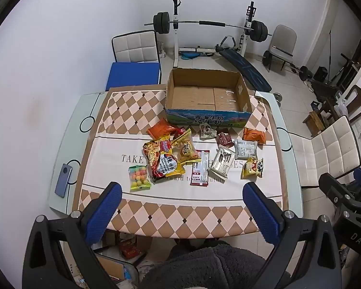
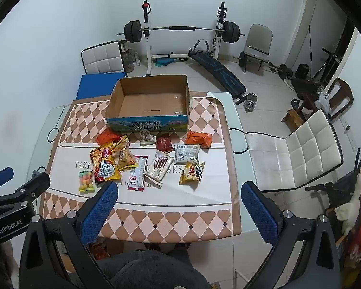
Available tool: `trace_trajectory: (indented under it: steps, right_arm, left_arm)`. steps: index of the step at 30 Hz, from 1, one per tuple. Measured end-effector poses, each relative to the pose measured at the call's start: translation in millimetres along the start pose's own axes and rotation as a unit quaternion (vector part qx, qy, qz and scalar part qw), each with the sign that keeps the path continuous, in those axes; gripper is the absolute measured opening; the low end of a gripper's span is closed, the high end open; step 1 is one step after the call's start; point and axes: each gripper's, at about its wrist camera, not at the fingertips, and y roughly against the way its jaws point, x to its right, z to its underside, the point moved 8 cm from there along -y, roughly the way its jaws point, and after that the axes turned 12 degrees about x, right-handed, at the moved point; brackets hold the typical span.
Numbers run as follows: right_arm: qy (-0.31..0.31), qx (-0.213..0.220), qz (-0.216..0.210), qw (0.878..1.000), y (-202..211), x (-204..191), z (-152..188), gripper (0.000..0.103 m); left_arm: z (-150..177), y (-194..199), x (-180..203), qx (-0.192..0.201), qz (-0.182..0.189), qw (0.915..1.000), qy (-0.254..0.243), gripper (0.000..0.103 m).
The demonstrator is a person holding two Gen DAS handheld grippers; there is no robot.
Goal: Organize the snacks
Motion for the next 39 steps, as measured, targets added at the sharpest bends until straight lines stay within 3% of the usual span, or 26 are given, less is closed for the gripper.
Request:
trace_trajectory:
  steps: [39]
  right_arm:
    - [-0.006, 0.007, -0.002, 1.000, 6, -1, -4, 0.103]
  left_arm:
    - [-1, 4, 9, 0.002, 0.003, 1.0000, 0.000, 0.103]
